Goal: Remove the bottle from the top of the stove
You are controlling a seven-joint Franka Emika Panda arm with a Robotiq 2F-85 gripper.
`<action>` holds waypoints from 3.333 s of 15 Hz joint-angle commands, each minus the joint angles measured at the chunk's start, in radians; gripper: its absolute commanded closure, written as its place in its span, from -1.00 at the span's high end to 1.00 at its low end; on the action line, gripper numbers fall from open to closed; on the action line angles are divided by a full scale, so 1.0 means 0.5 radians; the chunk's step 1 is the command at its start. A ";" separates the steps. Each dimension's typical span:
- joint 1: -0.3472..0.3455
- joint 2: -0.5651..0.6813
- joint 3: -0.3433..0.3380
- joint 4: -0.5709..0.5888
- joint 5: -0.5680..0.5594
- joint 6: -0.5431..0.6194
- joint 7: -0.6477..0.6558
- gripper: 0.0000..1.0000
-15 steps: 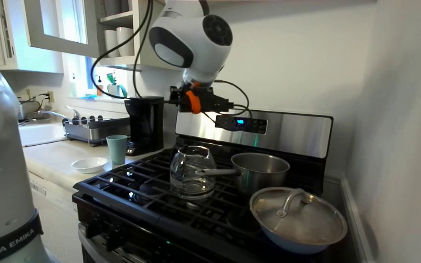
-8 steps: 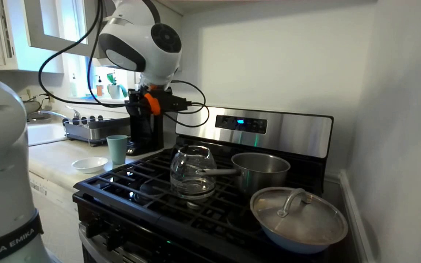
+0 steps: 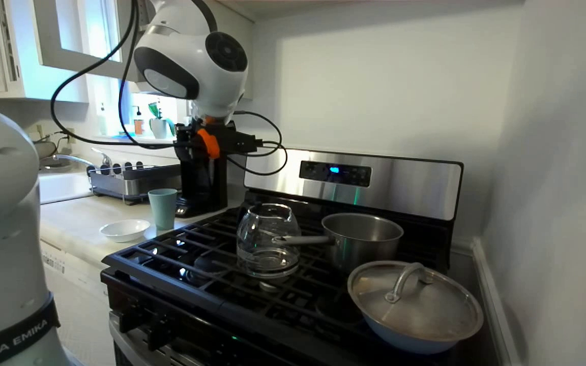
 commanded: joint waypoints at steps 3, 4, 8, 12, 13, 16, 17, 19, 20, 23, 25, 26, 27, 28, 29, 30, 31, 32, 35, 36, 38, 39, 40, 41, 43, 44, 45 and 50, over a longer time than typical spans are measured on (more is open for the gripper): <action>0.024 -0.001 -0.023 0.001 -0.013 0.009 0.008 0.55; 0.024 -0.001 -0.023 0.001 -0.013 0.010 0.008 0.55; 0.168 0.132 0.120 0.111 0.136 0.115 -0.053 0.05; 0.312 0.388 0.288 0.304 0.320 0.334 -0.124 0.05; 0.331 0.459 0.305 0.357 0.352 0.388 -0.161 0.05; 0.357 0.691 0.311 0.494 0.432 0.476 -0.293 0.05; 0.359 0.766 0.309 0.537 0.443 0.493 -0.345 0.05; 0.366 0.923 0.281 0.631 0.478 0.437 -0.452 0.05; 0.366 1.004 0.263 0.679 0.512 0.378 -0.530 0.05; 0.366 1.222 0.242 0.795 0.545 0.292 -0.645 0.05; 0.371 1.348 0.230 0.864 0.562 0.237 -0.677 0.05; 0.373 1.411 0.224 0.900 0.559 0.201 -0.662 0.05; 0.376 1.465 0.219 0.934 0.566 0.183 -0.655 0.05; 0.384 1.515 0.217 0.967 0.570 0.188 -0.643 0.05; 0.391 1.559 0.216 0.998 0.572 0.191 -0.632 0.05; 0.397 1.603 0.216 1.030 0.578 0.189 -0.617 0.05; 0.406 1.647 0.218 1.066 0.589 0.203 -0.607 0.05; 0.413 1.677 0.218 1.090 0.603 0.212 -0.602 0.05; 0.447 1.761 0.217 1.167 0.625 0.228 -0.567 0.05; 0.460 1.786 0.217 1.191 0.628 0.237 -0.545 0.05; 0.483 1.829 0.219 1.229 0.626 0.251 -0.503 0.05; 0.496 1.832 0.215 1.236 0.626 0.283 -0.521 0.05; 0.476 1.791 0.201 1.171 0.569 0.217 -0.536 0.55; 0.485 1.805 0.202 1.186 0.569 0.231 -0.535 0.55; 0.492 1.819 0.203 1.200 0.569 0.236 -0.533 0.55; 0.491 1.819 0.202 1.200 0.569 0.236 -0.533 0.55; 0.491 1.819 0.201 1.200 0.569 0.236 -0.533 0.55; 0.490 1.875 0.198 1.248 0.546 0.207 -0.522 0.05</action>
